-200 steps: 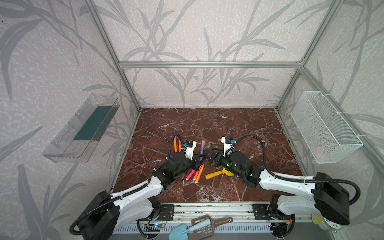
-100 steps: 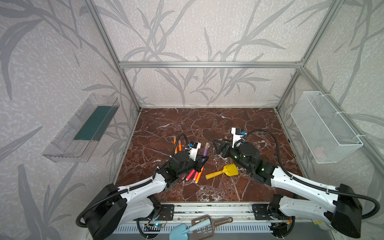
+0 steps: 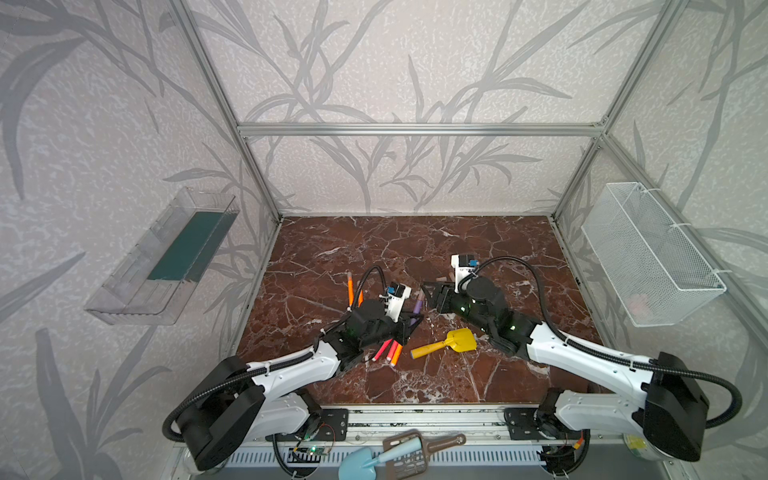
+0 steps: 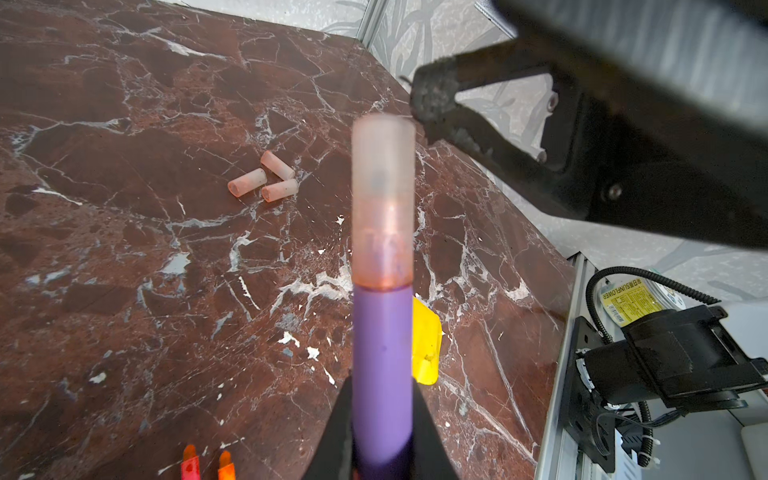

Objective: Insert the pens into the pen caps

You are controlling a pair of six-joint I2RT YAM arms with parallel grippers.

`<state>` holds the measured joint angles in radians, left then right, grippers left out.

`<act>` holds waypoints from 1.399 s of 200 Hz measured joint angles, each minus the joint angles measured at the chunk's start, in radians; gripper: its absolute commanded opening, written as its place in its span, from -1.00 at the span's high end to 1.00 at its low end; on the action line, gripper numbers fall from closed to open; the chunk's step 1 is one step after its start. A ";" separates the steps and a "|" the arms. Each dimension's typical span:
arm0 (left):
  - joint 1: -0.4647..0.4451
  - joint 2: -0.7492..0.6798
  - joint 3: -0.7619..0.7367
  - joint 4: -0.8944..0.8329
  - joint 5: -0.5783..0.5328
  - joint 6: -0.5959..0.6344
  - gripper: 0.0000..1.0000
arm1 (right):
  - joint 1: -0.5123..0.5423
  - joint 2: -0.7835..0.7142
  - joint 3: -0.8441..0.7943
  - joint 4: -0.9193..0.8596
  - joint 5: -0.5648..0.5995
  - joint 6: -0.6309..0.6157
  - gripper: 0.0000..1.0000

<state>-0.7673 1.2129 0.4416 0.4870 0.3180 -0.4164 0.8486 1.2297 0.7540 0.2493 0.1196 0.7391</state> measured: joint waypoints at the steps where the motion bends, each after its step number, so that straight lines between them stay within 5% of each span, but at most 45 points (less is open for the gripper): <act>1: 0.000 0.000 0.000 0.000 0.000 0.000 1.00 | 0.000 0.000 0.000 0.000 0.000 0.000 -0.08; 66: -0.004 0.016 0.015 0.004 0.016 0.006 1.00 | -0.004 0.075 0.033 0.006 -0.036 0.013 0.09; 181: -0.007 0.025 0.016 0.023 0.014 0.006 1.00 | -0.006 0.121 0.057 0.008 -0.062 0.035 1.00; 240: 0.009 0.038 0.059 -0.011 0.010 0.007 1.00 | -0.019 0.123 0.047 0.056 -0.068 0.034 1.00; 280: 0.080 0.049 0.080 -0.016 0.140 -0.001 1.00 | -0.021 0.123 -0.007 0.195 -0.072 0.004 1.00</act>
<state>-0.6876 1.2617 0.5217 0.4709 0.4576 -0.4175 0.8280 1.3525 0.7467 0.4442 0.0471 0.7433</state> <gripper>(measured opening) 0.159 0.164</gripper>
